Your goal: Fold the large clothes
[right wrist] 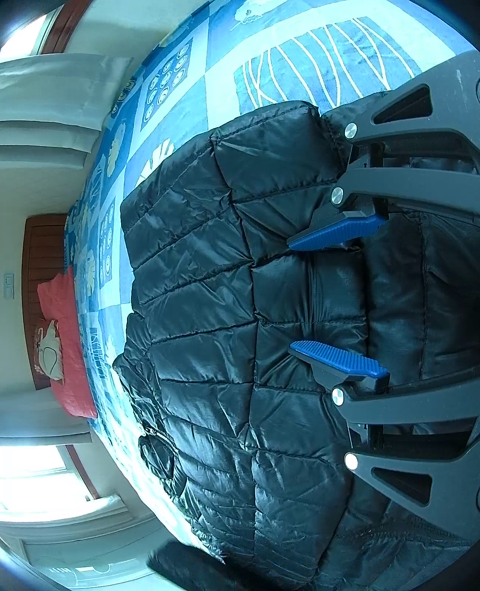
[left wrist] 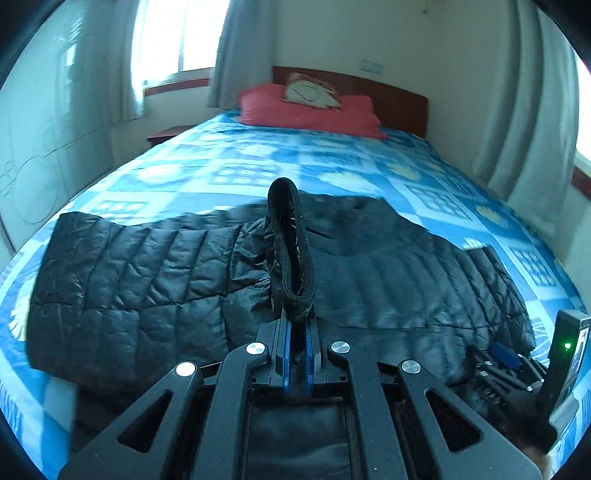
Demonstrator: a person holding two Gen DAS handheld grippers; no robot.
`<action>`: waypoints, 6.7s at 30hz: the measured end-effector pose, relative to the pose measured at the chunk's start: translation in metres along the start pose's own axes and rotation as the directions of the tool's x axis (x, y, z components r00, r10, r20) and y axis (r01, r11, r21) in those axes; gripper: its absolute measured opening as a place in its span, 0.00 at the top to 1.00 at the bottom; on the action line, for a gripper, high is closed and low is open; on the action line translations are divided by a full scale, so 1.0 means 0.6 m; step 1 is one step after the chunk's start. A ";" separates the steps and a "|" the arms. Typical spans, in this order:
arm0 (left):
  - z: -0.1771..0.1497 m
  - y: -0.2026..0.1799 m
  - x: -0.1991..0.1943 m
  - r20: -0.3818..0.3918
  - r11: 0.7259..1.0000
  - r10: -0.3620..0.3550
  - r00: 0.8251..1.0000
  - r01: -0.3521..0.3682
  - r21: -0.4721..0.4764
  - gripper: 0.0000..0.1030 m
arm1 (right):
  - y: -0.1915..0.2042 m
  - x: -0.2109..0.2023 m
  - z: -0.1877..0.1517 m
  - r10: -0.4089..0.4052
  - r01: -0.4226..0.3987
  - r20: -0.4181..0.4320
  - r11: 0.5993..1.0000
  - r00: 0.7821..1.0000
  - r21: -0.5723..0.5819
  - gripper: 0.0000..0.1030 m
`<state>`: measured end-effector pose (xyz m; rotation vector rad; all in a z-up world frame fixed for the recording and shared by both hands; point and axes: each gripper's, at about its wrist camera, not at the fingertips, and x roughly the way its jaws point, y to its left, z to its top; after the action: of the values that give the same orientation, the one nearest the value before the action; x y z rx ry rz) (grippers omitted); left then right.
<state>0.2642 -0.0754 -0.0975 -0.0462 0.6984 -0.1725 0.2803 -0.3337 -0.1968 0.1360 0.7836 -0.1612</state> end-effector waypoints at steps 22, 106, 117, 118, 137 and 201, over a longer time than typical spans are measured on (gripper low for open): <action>-0.040 -0.117 -0.024 -0.074 0.974 -0.180 0.981 0.188 0.128 0.39 | -0.010 0.001 0.000 0.033 -0.033 0.000 0.999 0.999 0.019 0.50; 0.112 0.267 0.124 -0.072 0.975 0.220 0.973 -0.221 -0.008 0.35 | 0.047 0.064 0.167 0.010 -0.010 -0.015 1.000 1.000 -0.021 0.45; 0.097 0.288 0.255 -0.238 0.977 0.188 0.953 -0.206 -0.053 0.30 | 0.053 0.128 0.155 -0.004 0.001 -0.061 0.999 0.998 -0.047 0.40; 0.098 0.281 0.252 -0.231 0.975 0.207 0.951 -0.219 -0.030 0.30 | 0.053 0.123 0.157 -0.005 0.002 -0.055 0.999 0.999 -0.047 0.40; -0.181 0.359 -0.208 -0.172 0.996 0.034 0.985 -0.048 -0.078 0.30 | -0.161 -0.289 -0.150 0.003 0.000 -0.076 0.999 0.997 0.038 0.28; -0.169 0.300 -0.356 0.016 0.879 -0.353 0.935 0.337 -0.338 0.87 | -0.219 -0.434 -0.189 0.593 -0.602 0.150 0.708 0.791 0.370 0.89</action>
<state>0.0638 0.1402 -0.0575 -0.5001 0.7567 -0.3979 -0.0052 -0.4173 -0.0994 0.7770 0.6402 0.3064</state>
